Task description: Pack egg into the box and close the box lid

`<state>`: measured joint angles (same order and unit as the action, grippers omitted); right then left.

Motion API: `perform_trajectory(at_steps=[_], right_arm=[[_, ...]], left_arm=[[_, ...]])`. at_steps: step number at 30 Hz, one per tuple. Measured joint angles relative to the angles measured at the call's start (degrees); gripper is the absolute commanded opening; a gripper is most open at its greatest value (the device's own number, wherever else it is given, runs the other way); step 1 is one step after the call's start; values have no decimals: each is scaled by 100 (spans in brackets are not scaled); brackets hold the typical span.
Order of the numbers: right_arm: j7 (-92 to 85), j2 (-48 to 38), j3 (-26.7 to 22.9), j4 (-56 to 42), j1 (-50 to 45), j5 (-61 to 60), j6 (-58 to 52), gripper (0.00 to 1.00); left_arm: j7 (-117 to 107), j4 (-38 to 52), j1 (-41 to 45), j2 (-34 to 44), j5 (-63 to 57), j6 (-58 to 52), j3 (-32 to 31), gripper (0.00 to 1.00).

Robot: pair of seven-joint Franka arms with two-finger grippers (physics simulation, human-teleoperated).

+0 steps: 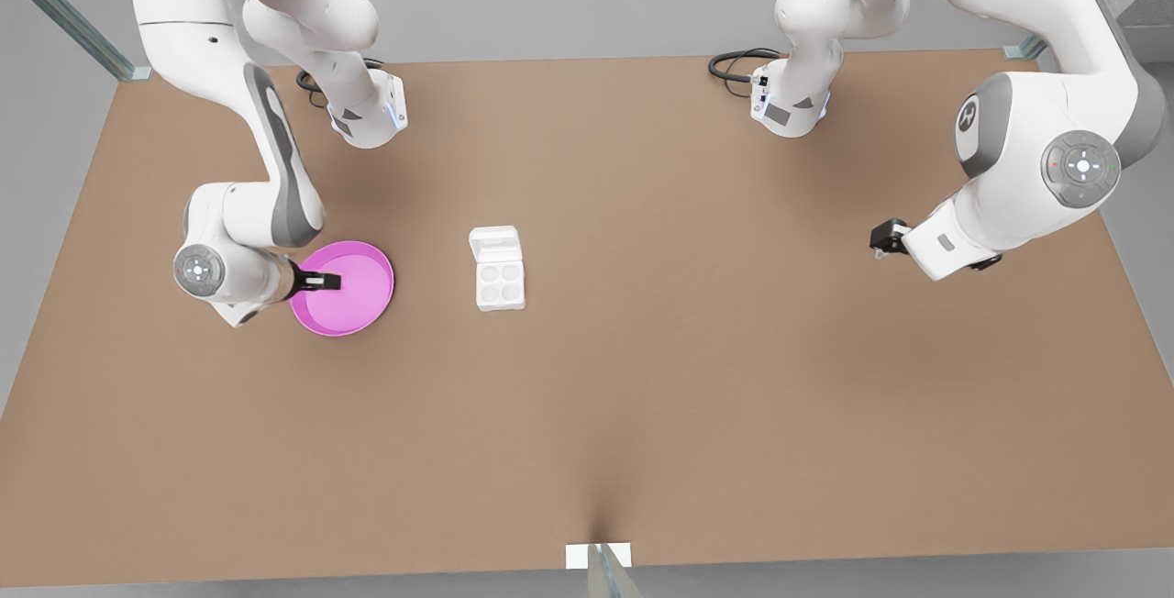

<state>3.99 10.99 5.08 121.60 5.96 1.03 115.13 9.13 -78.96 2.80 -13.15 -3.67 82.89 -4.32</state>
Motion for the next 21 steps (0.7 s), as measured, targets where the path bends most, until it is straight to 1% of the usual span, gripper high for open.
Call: perform_trajectory(at_steps=[2,5,9,11,13,17,21], right_arm=[[-62,-12,-5,297,234,28,510,100],[-201,48,-1,441,583,53,1105,100],[-495,120,6,1159,1224,53,2054,100],[-640,85,74,1441,1340,34,2417,100],[-839,57,182,1518,1308,22,2668,100],[-1220,-199,227,1614,1366,11,2943,100],[-1644,-379,393,1972,1378,7,3138,100]], left_arm=[[-1,1,0,-1,0,0,-1,100],[-3,1,1,-1,-1,0,1,100],[-4,1,1,-1,-1,3,1,100],[-4,1,1,-15,-1,5,1,100],[-5,1,1,-17,-2,6,2,100],[-6,1,2,-29,-1,8,-1,100],[-8,1,1,-36,0,13,-3,100]])
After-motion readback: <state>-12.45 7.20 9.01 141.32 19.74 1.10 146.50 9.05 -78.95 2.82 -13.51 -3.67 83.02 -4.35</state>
